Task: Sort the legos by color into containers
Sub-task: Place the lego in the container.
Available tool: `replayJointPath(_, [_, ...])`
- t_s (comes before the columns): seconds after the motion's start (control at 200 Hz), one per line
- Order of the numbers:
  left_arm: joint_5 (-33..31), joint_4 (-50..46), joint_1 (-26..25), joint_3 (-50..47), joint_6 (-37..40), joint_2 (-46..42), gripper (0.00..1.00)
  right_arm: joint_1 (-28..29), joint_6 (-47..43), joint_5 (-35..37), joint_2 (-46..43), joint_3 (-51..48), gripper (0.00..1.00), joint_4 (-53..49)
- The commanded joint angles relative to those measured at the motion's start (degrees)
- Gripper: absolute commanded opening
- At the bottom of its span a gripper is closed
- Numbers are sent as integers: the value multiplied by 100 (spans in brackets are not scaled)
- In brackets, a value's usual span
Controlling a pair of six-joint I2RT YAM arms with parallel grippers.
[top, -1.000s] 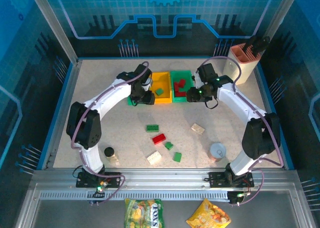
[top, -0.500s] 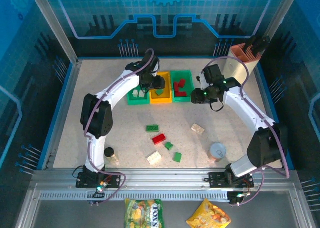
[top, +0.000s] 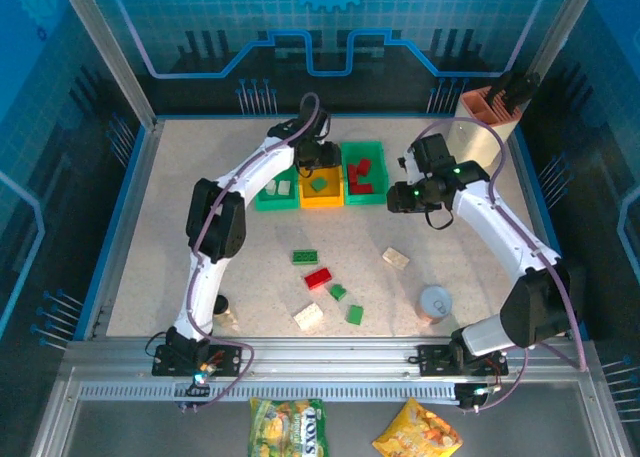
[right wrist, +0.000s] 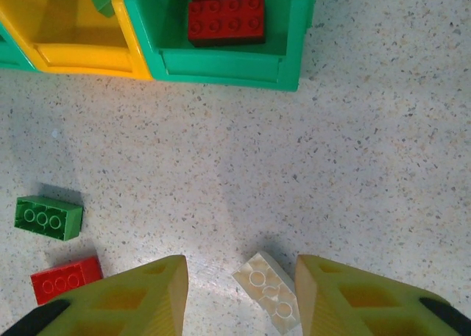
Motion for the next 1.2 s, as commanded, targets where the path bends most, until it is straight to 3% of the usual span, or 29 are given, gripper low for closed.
replayJointPath(0.0, [-190,131,-38,179,-176,178,44,-58,-35,42,-168,-136,43,-174])
replayJointPath(0.155, [-276,140,-36,187,-229,288,45,-71,-25,52,-237,-189,44,-189])
replayJointPath(0.565, [-193,164,-35,121,-220,186,59,-73,-38,62,-278,-128,44,-235])
replayJointPath(0.935, [-94,91,-32,-231,-72,-414,59,-49,42,-48,-291,-186,44,-160])
replayJointPath(1.196, [-48,-92,-32,-1007,154,-1173,58,178,79,165,-187,-306,44,-165])
